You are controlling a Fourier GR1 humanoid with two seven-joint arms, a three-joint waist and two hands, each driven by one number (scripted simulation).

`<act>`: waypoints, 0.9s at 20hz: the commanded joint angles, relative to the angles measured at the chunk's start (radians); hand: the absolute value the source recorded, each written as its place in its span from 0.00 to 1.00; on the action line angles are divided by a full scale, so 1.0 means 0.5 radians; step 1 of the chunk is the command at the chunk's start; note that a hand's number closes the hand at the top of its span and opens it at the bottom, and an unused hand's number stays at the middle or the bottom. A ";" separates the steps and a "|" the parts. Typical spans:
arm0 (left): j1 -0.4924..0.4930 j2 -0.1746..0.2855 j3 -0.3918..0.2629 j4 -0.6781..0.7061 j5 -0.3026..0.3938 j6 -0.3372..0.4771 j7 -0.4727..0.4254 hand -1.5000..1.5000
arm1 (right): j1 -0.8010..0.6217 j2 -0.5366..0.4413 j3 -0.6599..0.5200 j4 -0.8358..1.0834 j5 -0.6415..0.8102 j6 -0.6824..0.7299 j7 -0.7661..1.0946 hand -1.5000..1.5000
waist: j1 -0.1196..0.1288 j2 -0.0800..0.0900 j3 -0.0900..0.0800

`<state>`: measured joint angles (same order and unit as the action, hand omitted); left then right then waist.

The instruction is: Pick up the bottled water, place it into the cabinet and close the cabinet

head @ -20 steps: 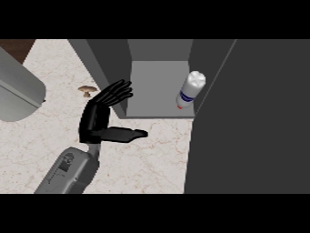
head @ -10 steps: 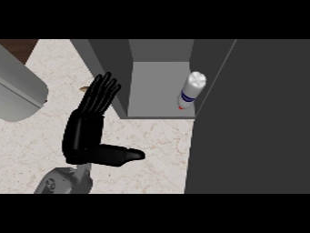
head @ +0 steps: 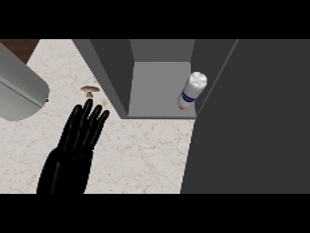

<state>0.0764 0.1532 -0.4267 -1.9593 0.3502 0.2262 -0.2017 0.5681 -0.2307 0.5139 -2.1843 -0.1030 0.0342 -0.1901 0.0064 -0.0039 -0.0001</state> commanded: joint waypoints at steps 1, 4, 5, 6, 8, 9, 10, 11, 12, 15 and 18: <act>0.143 0.095 0.076 -0.193 0.082 -0.076 0.015 0.00 | 0.066 -0.147 0.130 -0.001 0.082 0.118 0.020 1.00 | -0.006 0.001 0.000; 0.354 0.123 0.031 -0.364 0.015 -0.028 -0.051 0.00 | -0.042 -0.234 0.203 -0.095 0.200 0.193 0.145 1.00 | 0.018 -0.003 -0.001; 0.478 0.209 0.113 -0.457 0.078 -0.086 -0.080 0.00 | -0.080 -0.210 0.247 -0.120 0.188 0.206 0.173 1.00 | 0.042 -0.005 -0.002; 0.450 0.187 0.150 -0.378 0.092 -0.106 -0.120 0.00 | 0.000 -0.247 0.340 -0.131 0.266 0.233 0.094 1.00 | 0.009 -0.004 -0.002; 0.588 0.267 0.259 -0.436 0.196 -0.204 -0.164 0.00 | -0.132 -0.238 0.272 -0.132 0.158 0.273 0.219 1.00 | 0.030 0.003 -0.003; 0.615 0.284 0.316 -0.577 0.232 -0.169 -0.117 0.00 | -0.067 -0.201 0.440 -0.193 0.322 0.204 0.248 1.00 | 0.030 -0.004 -0.004; 0.690 0.245 0.228 -0.461 0.131 -0.196 -0.242 0.00 | -0.067 -0.258 0.399 -0.290 0.271 0.250 0.286 1.00 | 0.020 -0.002 -0.003; 0.732 0.290 0.273 -0.631 0.233 -0.196 -0.131 0.00 | -0.183 -0.186 0.409 -0.221 0.308 0.231 0.292 1.00 | 0.038 -0.001 -0.002; 0.639 0.334 0.450 -0.532 0.330 -0.251 -0.128 0.00 | -0.106 -0.201 0.492 -0.311 0.410 0.205 0.281 1.00 | 0.008 -0.002 -0.004; 0.897 0.372 0.446 -0.621 0.405 -0.384 -0.223 0.00 | -0.136 -0.141 0.608 -0.313 0.502 0.183 0.370 1.00 | 0.048 -0.010 -0.007; 0.872 0.398 0.561 -0.573 0.516 -0.462 -0.228 0.00 | -0.320 -0.066 0.569 -0.310 0.457 0.208 0.561 1.00 | 0.063 0.006 -0.008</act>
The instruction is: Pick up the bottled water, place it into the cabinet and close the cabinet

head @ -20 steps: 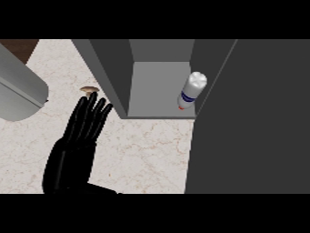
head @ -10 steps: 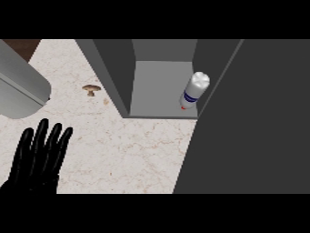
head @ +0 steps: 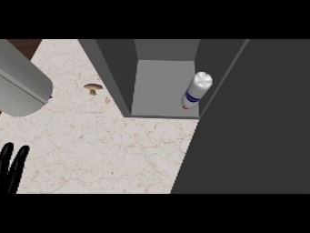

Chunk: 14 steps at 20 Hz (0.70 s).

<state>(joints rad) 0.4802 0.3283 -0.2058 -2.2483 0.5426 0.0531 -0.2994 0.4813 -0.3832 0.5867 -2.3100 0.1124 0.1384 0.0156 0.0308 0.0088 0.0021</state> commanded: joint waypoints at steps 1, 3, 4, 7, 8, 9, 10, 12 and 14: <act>0.084 0.058 0.174 0.037 0.158 -0.142 -0.056 0.00 | -0.160 0.253 0.454 -0.063 0.058 -0.003 0.212 1.00 | 0.021 -0.020 -0.013; 0.149 0.090 0.244 -0.006 0.231 -0.201 -0.067 0.00 | -0.159 0.286 0.453 -0.080 0.008 0.005 0.228 1.00 | 0.032 -0.024 -0.013; 0.202 0.132 0.284 0.006 0.265 -0.272 -0.077 0.00 | -0.215 0.347 0.436 0.044 0.014 -0.014 0.179 1.00 | 0.061 -0.024 -0.013; 0.220 0.147 0.344 0.013 0.332 -0.342 -0.093 0.00 | -0.294 0.455 0.441 -0.036 -0.063 -0.033 0.401 1.00 | 0.057 -0.021 -0.016; 0.274 0.166 0.358 -0.054 0.349 -0.331 -0.054 0.00 | -0.364 0.522 0.385 0.047 -0.112 -0.049 0.397 1.00 | 0.075 -0.017 -0.011; 0.240 0.169 0.372 -0.046 0.376 -0.325 -0.037 0.00 | -0.379 0.588 0.458 0.117 -0.064 -0.076 0.405 1.00 | 0.052 -0.018 -0.011; 0.296 0.203 0.433 -0.038 0.459 -0.423 -0.053 0.00 | -0.475 0.652 0.449 0.150 -0.090 -0.079 0.487 1.00 | 0.066 -0.017 -0.012; 0.369 0.259 0.630 0.029 0.575 -0.533 -0.087 0.00 | -0.573 0.751 0.513 0.165 -0.063 -0.213 0.600 1.00 | 0.042 -0.022 -0.012; 0.392 0.252 0.640 -0.018 0.616 -0.536 -0.040 0.00 | -0.864 0.756 0.522 0.275 -0.125 -0.388 0.758 1.00 | 0.026 -0.015 -0.009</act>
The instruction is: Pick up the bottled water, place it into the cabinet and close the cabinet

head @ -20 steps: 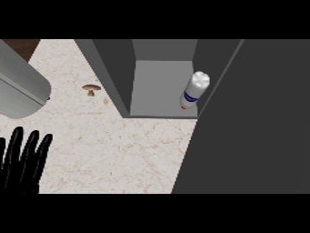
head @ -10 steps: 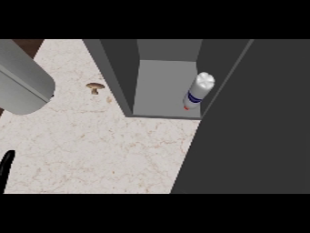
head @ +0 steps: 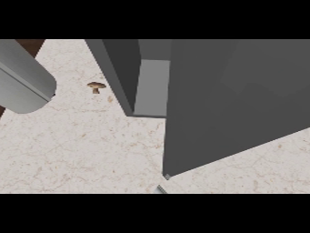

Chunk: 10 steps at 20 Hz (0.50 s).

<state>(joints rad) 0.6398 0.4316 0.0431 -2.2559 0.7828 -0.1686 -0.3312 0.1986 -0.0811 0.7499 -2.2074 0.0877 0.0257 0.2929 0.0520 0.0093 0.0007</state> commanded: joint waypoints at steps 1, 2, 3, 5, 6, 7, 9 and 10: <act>0.115 0.018 0.187 0.072 0.115 -0.196 -0.069 0.00 | -0.349 0.154 0.213 0.147 -0.090 -0.229 0.141 1.00 | -0.020 -0.020 -0.006; 0.214 0.049 0.252 -0.018 0.202 -0.237 -0.037 0.00 | -0.482 0.155 0.116 0.172 -0.147 -0.293 0.193 1.00 | 0.000 -0.019 -0.005; 0.168 0.030 0.229 0.026 0.168 -0.232 -0.026 0.00 | -0.635 0.157 0.051 0.193 -0.235 -0.315 0.292 1.00 | -0.020 -0.015 -0.005; 0.238 0.091 0.412 0.020 0.339 -0.334 -0.004 0.00 | -0.790 0.158 0.005 0.326 -0.322 -0.416 0.305 1.00 | -0.017 -0.017 -0.004; 0.191 0.018 0.358 0.061 0.253 -0.316 -0.035 0.00 | -0.929 0.159 -0.154 0.299 -0.455 -0.411 0.376 1.00 | -0.035 -0.015 -0.004; 0.247 0.059 0.493 0.125 0.370 -0.429 -0.041 0.00 | -0.955 0.160 -0.138 0.403 -0.452 -0.451 0.288 1.00 | -0.033 -0.018 -0.003; 0.261 0.063 0.496 0.104 0.406 -0.467 -0.008 0.00 | -1.199 0.161 -0.345 0.584 -0.603 -0.485 0.251 1.00 | -0.023 -0.013 -0.003; 0.347 0.062 0.600 0.143 0.479 -0.581 -0.030 0.00 | -1.133 0.161 -0.449 0.601 -0.659 -0.341 0.225 1.00 | -0.030 -0.017 -0.002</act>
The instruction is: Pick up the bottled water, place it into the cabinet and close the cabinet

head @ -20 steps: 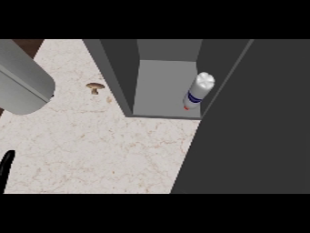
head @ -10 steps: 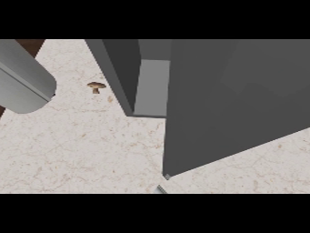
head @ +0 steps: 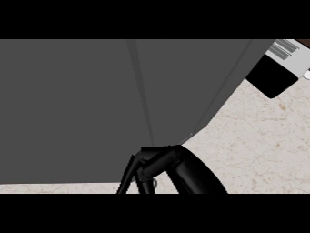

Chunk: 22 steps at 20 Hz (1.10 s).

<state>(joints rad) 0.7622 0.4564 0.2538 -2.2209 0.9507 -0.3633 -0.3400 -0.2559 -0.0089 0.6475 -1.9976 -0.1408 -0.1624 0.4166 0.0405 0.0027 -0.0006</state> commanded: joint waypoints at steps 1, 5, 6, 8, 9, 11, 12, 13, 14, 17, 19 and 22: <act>0.074 -0.134 -0.014 -0.040 -0.095 -0.071 0.005 0.00 | -0.343 0.017 -0.244 0.243 -0.268 -0.037 -0.007 1.00 | -0.025 -0.003 0.001; 0.094 -0.079 0.223 0.099 0.158 -0.245 0.063 0.00 | -0.434 0.017 -0.440 0.344 -0.451 0.069 -0.034 1.00 | -0.041 -0.005 0.001; 0.106 -0.074 0.212 0.123 0.168 -0.292 0.057 0.00 | -0.520 0.018 -0.565 0.473 -0.558 0.088 -0.063 1.00 | -0.028 -0.002 0.001; 0.114 0.039 0.364 0.019 0.389 -0.234 0.177 0.00 | -0.660 0.018 -0.539 0.637 -0.569 0.028 -0.135 1.00 | -0.028 -0.002 0.002; 0.185 -0.104 0.303 0.127 0.225 -0.422 0.070 0.00 | -0.664 0.018 -0.721 0.781 -0.594 0.240 -0.199 1.00 | -0.014 -0.001 0.001; 0.146 -0.112 0.403 0.099 0.282 -0.368 0.121 0.00 | -0.741 0.018 -0.750 0.780 -0.596 0.217 -0.093 1.00 | -0.041 -0.005 0.002; 0.129 -0.193 0.336 0.128 0.160 -0.433 0.110 0.00 | -0.725 0.018 -0.790 0.851 -0.610 0.272 -0.186 1.00 | -0.043 -0.005 0.001; 0.202 -0.141 0.375 -0.015 0.281 -0.361 0.165 0.00 | -0.874 -0.002 -0.892 1.040 -0.637 0.335 -0.196 1.00 | -0.025 0.000 0.002; 0.152 -0.176 0.395 0.085 0.238 -0.393 0.133 0.00 | -0.778 -0.109 -0.958 1.008 -0.757 0.492 -0.187 1.00 | -0.039 -0.001 0.002; 0.187 -0.139 0.493 0.154 0.365 -0.490 0.203 0.00 | -0.959 -0.125 -1.042 1.150 -0.732 0.515 -0.174 1.00 | -0.038 -0.003 0.002; 0.155 -0.110 0.515 0.134 0.393 -0.469 0.242 0.00 | -1.110 -0.097 -1.063 1.364 -0.719 0.568 -0.207 1.00 | -0.025 0.002 0.001; 0.152 -0.132 0.554 0.184 0.424 -0.531 0.269 0.00 | -1.052 -0.119 -1.025 1.463 -0.679 0.720 -0.311 1.00 | -0.026 0.002 0.001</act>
<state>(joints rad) 0.8289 0.3813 0.4991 -2.1462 1.1210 -0.5961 -0.2337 -0.6914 -0.0407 0.2101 -1.4294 -0.4960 0.1620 0.3007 0.0179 -0.0190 0.0044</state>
